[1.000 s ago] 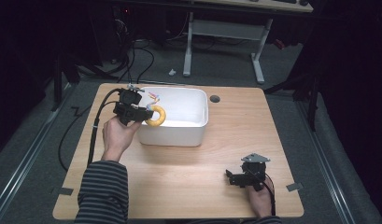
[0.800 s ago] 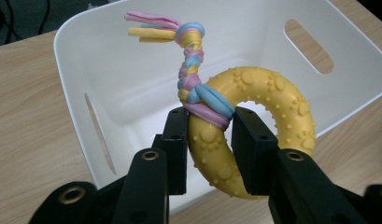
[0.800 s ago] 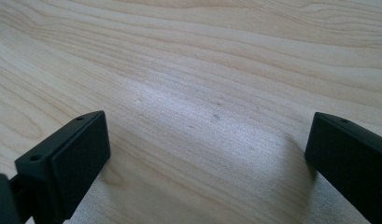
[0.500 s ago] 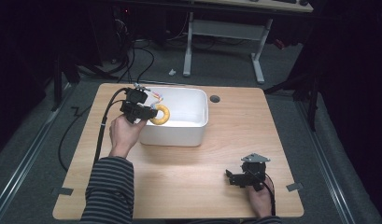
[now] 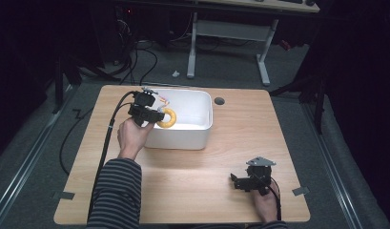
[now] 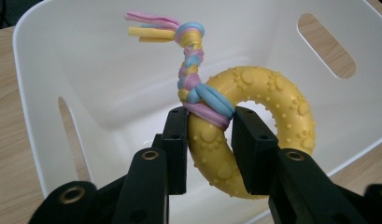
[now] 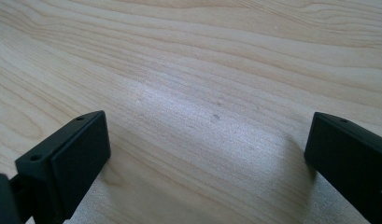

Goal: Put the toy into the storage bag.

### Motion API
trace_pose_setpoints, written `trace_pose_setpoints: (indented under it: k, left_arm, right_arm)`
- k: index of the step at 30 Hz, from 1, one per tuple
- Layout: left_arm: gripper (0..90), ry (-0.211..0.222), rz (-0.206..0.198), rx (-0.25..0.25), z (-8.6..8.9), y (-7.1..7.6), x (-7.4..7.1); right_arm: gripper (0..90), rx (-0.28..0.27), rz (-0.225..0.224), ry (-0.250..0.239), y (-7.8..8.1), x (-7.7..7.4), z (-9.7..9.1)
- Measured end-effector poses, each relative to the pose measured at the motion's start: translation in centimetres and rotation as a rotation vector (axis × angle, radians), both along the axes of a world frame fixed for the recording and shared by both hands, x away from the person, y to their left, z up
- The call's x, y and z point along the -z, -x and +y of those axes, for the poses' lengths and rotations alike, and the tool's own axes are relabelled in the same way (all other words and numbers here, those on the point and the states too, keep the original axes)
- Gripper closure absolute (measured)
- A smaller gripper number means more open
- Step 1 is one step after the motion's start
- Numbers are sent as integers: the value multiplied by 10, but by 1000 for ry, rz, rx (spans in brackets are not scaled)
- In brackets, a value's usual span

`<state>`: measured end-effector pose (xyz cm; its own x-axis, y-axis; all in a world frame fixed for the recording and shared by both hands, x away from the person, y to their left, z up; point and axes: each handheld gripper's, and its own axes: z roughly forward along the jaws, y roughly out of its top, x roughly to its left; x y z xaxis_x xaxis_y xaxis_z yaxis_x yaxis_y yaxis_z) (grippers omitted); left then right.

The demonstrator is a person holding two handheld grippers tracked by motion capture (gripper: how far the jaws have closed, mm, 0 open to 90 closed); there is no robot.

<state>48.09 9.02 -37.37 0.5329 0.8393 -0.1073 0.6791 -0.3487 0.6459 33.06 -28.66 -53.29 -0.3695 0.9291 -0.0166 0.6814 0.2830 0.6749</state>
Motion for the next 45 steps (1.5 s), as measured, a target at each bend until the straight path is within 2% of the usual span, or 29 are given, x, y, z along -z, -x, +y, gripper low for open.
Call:
trace_pose_setpoints:
  k: [16, 29, 32, 38, 42, 45]
  left_arm:
    - [672, -24, 38, 1, -4, -3, 12]
    - [668, -10, 50, 6, -3, -3, 13]
    - [623, 23, 41, 15, -2, -2, 11]
    - [456, 33, 1, 18, 0, 4, 4]
    - [404, 51, -35, 36, 5, 12, -3]
    - [375, 53, -61, 30, 10, 18, -8]
  right_arm:
    - [1, -2, 0, 0, 0, 0, 0]
    - [1, 0, 0, -1, 0, 0, 0]
    - [1, 1, 1, -1, 0, 0, 0]
    - [1, -6, 0, 0, 0, 0, 0]
    - [1, -6, -1, -1, 0, 0, 0]
    - [1, -6, -1, -1, 0, 0, 0]
